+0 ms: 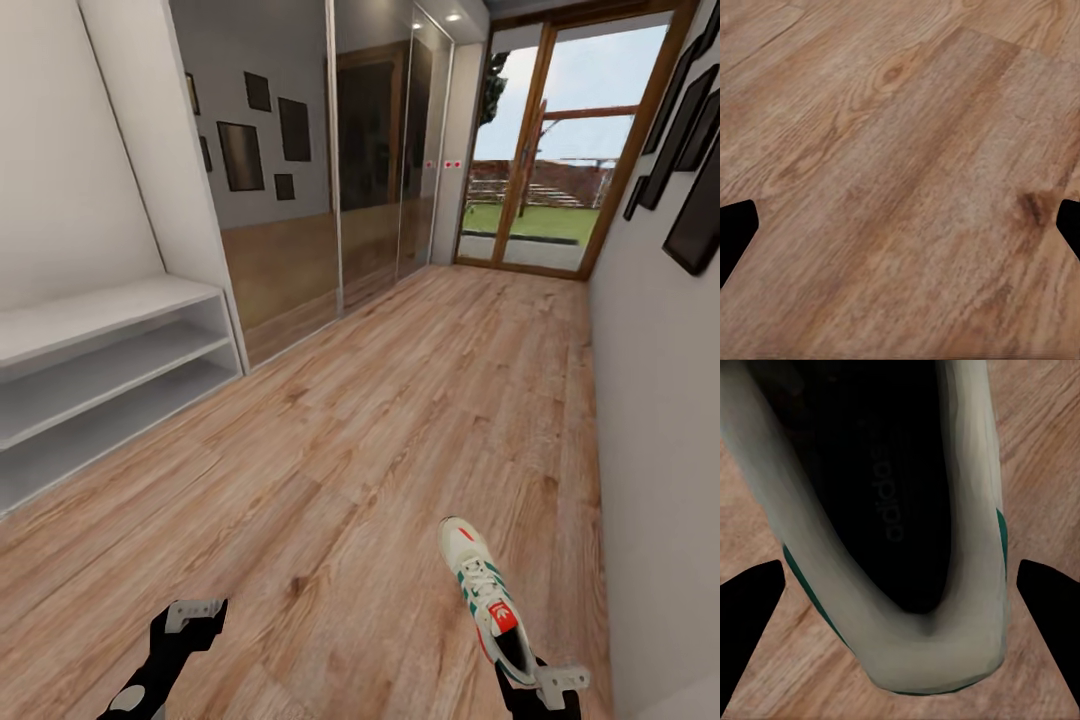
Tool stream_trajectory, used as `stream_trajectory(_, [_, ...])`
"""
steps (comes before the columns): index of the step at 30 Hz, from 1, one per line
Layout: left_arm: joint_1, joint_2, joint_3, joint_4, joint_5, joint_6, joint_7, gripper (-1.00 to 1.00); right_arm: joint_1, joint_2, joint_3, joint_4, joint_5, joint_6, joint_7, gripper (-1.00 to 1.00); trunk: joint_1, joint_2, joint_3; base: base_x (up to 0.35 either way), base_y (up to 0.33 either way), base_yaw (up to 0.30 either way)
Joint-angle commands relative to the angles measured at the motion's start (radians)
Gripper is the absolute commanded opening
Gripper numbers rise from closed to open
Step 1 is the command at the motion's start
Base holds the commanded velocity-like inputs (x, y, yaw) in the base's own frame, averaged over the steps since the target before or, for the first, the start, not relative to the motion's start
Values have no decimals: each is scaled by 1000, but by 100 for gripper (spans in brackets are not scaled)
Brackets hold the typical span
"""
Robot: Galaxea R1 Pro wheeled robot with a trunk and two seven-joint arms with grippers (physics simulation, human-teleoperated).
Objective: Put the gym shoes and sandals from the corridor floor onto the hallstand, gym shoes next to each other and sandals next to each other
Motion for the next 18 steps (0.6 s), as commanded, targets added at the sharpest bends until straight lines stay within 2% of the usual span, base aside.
stream_trajectory(1, [-1,1,-8,1,11,-4,0,100,-1,1,-7,0,7,-4,8,-100,0,0,-1,0,0,278])
stream_trajectory(11, [-1,-5,-8,1,10,-4,0,100,-1,1,-7,2,7,-3,9,-100,0,0,-1,5,-1,278])
stream_trajectory(18, [-1,-7,-8,1,9,-4,0,100,-1,1,-7,2,7,-3,9,-100,0,0,-1,150,-85,278])
